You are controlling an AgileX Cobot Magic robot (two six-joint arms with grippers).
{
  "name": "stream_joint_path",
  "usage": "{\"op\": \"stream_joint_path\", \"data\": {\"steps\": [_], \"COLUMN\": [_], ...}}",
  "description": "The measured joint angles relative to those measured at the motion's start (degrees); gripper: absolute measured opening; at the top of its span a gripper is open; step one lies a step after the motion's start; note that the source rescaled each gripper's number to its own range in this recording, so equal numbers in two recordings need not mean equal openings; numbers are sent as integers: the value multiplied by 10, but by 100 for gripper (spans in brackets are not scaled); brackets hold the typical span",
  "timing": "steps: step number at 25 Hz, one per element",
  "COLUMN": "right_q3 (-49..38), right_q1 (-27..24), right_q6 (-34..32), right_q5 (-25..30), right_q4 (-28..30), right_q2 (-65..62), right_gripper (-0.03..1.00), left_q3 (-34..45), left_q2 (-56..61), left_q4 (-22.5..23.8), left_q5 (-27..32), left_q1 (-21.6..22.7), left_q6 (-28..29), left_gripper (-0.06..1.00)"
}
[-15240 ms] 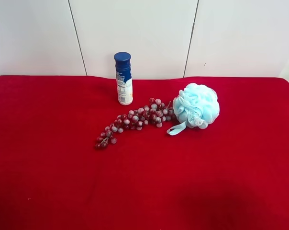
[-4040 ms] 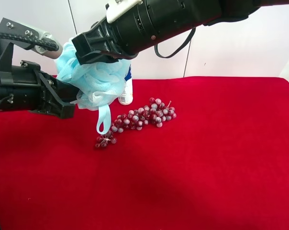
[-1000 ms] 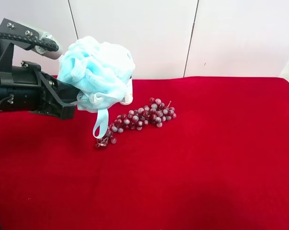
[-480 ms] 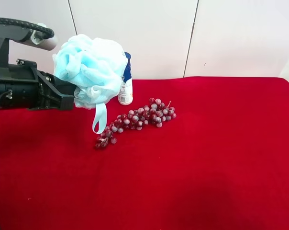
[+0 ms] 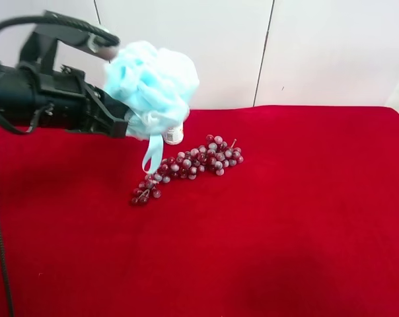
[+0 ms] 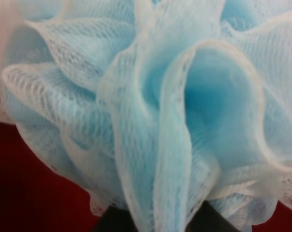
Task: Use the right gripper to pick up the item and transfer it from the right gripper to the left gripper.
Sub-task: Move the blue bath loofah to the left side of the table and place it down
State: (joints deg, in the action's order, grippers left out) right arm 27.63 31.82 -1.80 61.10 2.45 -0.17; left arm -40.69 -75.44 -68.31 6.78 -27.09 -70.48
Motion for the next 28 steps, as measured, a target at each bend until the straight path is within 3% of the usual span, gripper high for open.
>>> {"op": "stream_joint_path", "data": {"steps": [8, 13, 28], "right_q3": [0, 0, 0], "right_q1": [-149, -194, -299], "right_q6": [0, 0, 0], "right_q5": [0, 0, 0], "right_q4": [0, 0, 0], "right_q2": [0, 0, 0], "right_gripper": [100, 100, 100], "left_q3": [0, -4, -27], "left_q2": [-24, -34, -197], "left_q4": [102, 132, 138], "left_q5": [57, 60, 83], "left_q1": [159, 247, 253], "left_q6": [98, 123, 124], "left_gripper": [0, 0, 0]}}
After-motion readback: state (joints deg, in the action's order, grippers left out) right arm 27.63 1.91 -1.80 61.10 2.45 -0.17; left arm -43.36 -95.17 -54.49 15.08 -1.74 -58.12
